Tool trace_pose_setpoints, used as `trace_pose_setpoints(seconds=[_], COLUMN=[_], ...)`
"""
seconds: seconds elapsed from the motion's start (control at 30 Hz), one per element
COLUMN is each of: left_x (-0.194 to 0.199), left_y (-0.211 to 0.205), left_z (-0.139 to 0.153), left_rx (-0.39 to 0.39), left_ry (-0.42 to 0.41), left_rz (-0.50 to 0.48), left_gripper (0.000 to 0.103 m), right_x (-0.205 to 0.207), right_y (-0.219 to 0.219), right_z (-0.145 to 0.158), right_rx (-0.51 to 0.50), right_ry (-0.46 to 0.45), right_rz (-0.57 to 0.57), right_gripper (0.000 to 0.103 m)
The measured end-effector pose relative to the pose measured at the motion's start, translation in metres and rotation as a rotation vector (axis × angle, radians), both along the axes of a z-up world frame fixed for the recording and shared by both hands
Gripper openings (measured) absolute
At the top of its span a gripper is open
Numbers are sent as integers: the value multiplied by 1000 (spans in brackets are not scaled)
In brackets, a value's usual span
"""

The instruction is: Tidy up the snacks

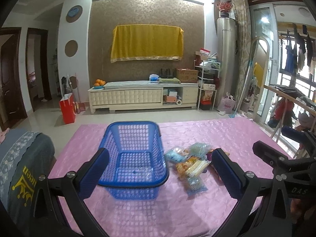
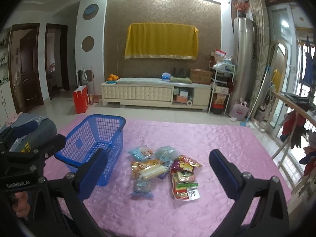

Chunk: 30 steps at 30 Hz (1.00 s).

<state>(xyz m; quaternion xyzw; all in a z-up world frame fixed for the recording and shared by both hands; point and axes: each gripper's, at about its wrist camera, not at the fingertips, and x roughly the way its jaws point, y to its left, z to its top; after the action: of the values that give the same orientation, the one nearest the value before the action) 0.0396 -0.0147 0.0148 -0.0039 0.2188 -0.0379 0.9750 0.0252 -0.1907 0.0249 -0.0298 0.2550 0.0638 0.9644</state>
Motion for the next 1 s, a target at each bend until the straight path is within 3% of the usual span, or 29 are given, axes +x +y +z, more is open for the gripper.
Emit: trace_pose_setpoints(seconds=[0.27,0.4,0.63,1.0], left_x=[56,82,127,185], left_y=[-48,-76,-119,-143], left_z=[-2,-17,-53,-131], left_rx=[46,94,144,167], left_ry=[90,140,273,519], left_rz=[-157,-218,-329,-359], left_gripper=[103,103,81,78], right_x=[44,67,95,127], right_y=[-59,-77,-105,-123], right_z=[-11,-33,-74,-142], right_rx=[78,47,41,93], right_ry=[113,190,294,487], right_rz=[-59,-95,-86,-66], right_gripper=[103,103,92,92])
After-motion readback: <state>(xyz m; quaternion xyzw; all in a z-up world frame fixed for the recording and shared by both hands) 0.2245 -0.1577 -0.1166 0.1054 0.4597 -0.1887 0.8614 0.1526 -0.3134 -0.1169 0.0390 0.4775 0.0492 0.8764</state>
